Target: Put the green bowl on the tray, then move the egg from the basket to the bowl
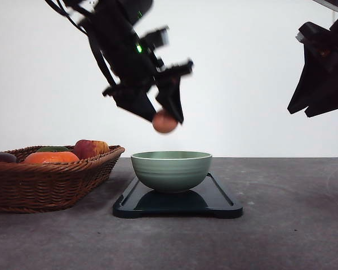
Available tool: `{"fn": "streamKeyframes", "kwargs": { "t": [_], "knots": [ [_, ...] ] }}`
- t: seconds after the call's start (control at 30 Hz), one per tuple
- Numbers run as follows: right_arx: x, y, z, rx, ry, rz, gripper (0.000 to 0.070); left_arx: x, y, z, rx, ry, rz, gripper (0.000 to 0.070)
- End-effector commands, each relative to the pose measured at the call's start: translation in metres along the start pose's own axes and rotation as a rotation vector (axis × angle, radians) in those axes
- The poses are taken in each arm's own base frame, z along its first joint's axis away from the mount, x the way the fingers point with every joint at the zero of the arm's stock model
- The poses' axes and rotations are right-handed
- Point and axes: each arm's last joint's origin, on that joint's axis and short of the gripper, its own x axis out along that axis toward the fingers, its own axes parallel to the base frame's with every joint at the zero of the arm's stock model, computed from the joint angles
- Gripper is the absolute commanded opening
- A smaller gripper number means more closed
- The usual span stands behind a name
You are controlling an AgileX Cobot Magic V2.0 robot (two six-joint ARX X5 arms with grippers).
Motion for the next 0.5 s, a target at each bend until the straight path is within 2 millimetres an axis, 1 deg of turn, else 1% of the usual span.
{"fn": "streamKeyframes", "kwargs": {
  "t": [0.0,0.2,0.3,0.47],
  "knots": [
    [0.001,0.001,0.002,-0.007,-0.003,0.005,0.0196,0.012,-0.007,-0.001,0.051,0.008,-0.003,0.0258],
    [0.001,0.001,0.001,-0.005,0.011,0.004,0.0196,0.035,-0.012,-0.014,0.061,0.061,-0.013,0.0258],
    [0.001,0.001,0.0,-0.004,0.018,0.003,0.0196,0.043,-0.012,-0.019,0.061,0.082,-0.014,0.0258],
    [0.001,0.001,0.0,-0.004,0.019,0.003,0.0196,0.05,-0.012,-0.024,0.061,0.102,-0.013,0.0258]
  ]
}}
